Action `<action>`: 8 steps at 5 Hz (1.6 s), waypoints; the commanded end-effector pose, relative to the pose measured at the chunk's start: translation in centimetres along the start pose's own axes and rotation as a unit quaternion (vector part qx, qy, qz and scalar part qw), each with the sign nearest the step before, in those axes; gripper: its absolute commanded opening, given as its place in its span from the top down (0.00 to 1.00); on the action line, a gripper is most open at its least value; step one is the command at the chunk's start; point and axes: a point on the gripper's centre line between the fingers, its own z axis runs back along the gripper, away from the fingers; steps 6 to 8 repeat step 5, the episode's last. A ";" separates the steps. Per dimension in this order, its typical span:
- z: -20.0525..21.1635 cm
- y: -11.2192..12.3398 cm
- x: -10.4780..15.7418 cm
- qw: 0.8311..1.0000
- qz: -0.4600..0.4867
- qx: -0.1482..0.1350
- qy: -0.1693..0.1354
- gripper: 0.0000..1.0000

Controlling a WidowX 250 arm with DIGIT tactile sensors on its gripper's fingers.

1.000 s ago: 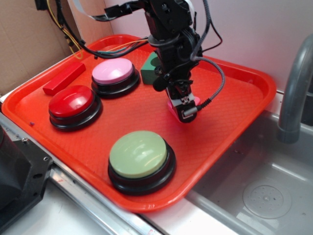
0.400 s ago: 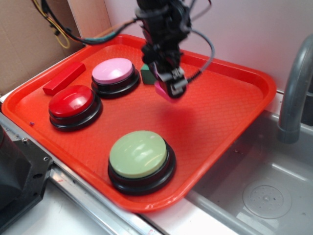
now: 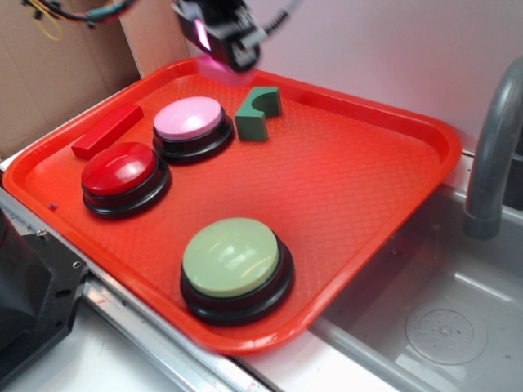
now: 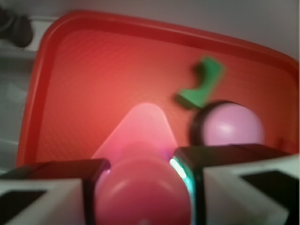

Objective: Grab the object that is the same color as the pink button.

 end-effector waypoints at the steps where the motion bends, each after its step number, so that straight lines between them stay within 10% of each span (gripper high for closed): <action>1: 5.4 4.3 -2.4 0.992 0.118 0.014 -0.047 1.00; 8: 5.3 5.7 -2.0 0.988 0.139 0.016 -0.056 1.00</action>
